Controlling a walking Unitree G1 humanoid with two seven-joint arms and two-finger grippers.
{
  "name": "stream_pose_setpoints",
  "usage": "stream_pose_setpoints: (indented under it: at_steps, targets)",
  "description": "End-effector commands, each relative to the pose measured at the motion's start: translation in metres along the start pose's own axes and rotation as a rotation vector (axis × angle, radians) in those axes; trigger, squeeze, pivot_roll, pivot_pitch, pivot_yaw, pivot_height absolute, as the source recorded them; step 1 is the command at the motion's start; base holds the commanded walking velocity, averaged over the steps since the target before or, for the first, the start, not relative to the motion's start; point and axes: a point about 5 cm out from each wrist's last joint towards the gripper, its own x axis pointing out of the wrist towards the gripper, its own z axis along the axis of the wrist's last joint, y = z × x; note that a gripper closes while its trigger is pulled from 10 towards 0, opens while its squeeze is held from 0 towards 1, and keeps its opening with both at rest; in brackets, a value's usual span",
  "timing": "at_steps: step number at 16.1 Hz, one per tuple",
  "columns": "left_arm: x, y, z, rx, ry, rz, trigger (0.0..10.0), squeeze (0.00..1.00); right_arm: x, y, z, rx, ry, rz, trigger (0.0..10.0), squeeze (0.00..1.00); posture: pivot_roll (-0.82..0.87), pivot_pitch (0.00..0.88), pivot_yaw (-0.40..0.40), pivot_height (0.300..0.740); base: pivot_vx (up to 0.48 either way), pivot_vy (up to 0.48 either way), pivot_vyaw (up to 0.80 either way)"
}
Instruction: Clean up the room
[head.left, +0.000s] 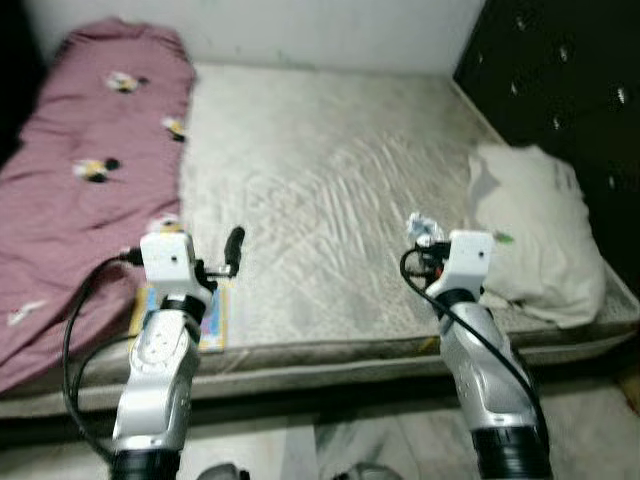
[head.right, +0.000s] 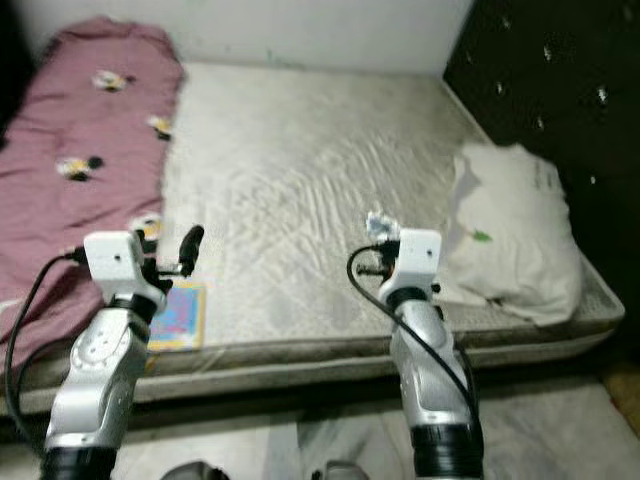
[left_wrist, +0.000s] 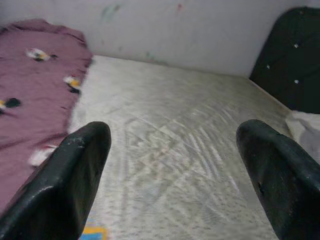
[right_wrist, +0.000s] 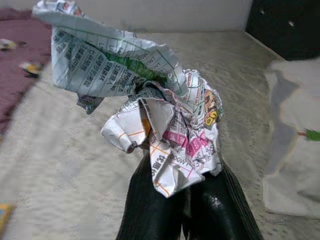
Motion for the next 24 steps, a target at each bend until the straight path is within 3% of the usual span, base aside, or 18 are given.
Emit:
stream_pose_setpoints:
  at_steps: [1,10,12,24]
  targets:
    - [0.0003,-0.0022,0.0038,0.011,-0.014,-0.021,10.0,0.00,0.0018,-0.0014,0.0040,0.004,-0.009,-0.006,10.0,0.00,-0.01,0.035,-0.084,0.740,0.337,0.000,0.00]
    - [0.0012,0.0001,-0.0005,0.010,0.012,0.026,10.0,0.00,0.0019,-0.0025,0.0030,0.006,-0.004,-0.013,10.0,0.00,-0.01,0.023,-0.083,0.740,0.112,0.000,0.00]
    - [0.0011,-0.0011,0.0004,0.008,0.006,0.006,10.0,0.00,0.0024,-0.0033,0.0012,0.009,0.011,-0.021,10.0,0.00,-0.01,0.023,-0.083,0.740,0.000,0.456,-0.70]
    - [0.0029,0.0000,0.0026,0.012,0.000,0.004,10.0,0.00,0.0043,-0.0003,0.0020,-0.002,0.008,-0.008,10.0,0.00,-0.01,0.035,-0.084,0.740,0.000,0.469,0.00]
